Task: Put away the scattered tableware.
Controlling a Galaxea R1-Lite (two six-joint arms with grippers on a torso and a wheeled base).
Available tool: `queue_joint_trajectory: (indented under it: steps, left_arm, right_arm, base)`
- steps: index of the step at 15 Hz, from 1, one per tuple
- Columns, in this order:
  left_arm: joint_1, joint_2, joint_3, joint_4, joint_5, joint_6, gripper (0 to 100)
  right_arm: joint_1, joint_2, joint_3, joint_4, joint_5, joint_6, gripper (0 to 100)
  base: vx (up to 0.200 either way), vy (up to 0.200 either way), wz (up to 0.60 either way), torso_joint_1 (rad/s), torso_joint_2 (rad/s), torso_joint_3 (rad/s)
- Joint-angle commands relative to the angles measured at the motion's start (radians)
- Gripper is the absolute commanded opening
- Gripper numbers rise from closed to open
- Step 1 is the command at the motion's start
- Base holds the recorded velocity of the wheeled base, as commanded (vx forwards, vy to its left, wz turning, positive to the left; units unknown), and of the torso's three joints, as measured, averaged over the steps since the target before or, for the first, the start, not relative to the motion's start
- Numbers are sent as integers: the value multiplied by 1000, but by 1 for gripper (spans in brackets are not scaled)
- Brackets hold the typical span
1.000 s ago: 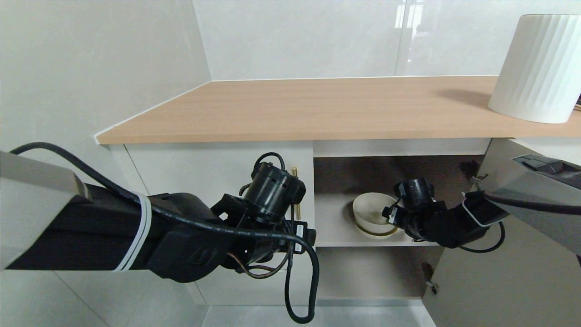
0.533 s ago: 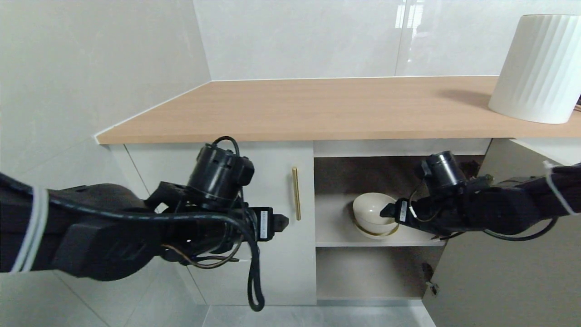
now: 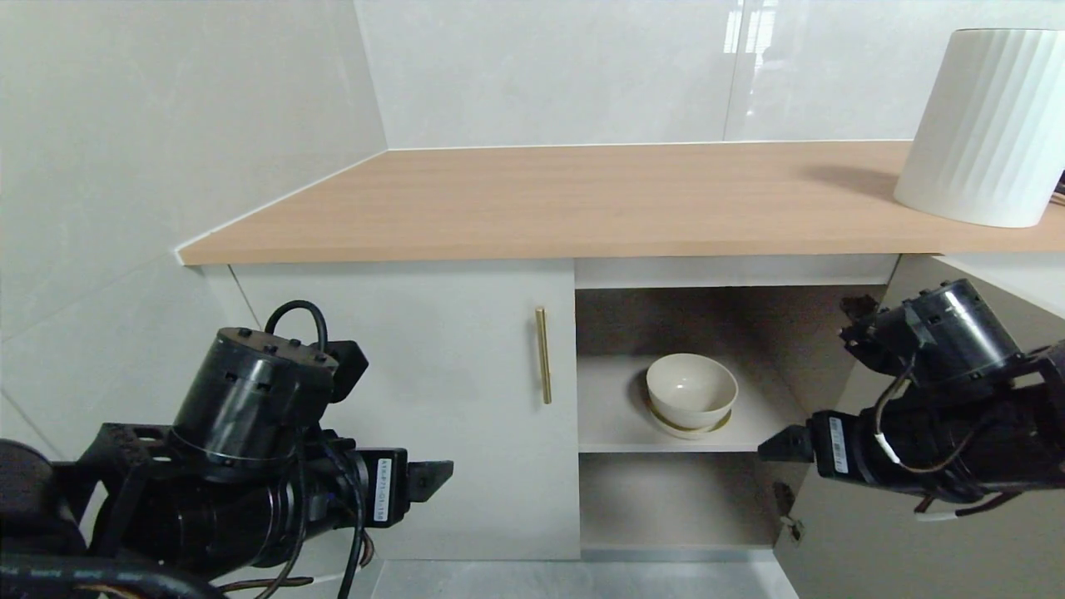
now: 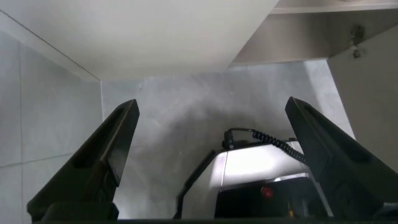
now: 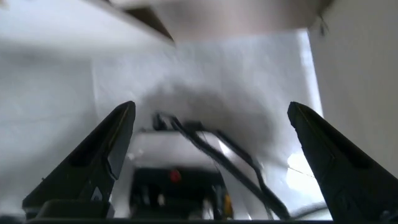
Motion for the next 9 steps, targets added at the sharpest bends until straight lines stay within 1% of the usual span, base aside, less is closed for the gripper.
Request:
queue_joint_trajectory:
  steps: [1, 3, 5, 9]
  left_arm:
    - [0, -19, 7, 0, 1, -3, 100]
    - [0, -15, 5, -2, -1, -4, 100]
    - [0, -13, 5, -2, 1, -4, 100]
    - [0, -15, 5, -2, 1, -4, 100]
  right_arm:
    - [3, -68, 67, -2, -2, -27, 100]
    - [3, -73, 67, -2, 3, -30, 100]
    - [27, -70, 68, 0, 2, -29, 100]
    - [30, -78, 68, 1, -5, -30, 100]
  base:
    - [0, 0, 0, 0, 0, 0]
    - [-200, 0, 0, 5, 2, -2]
    - [-200, 0, 0, 7, 2, -2]
    - [-200, 0, 0, 5, 6, 4]
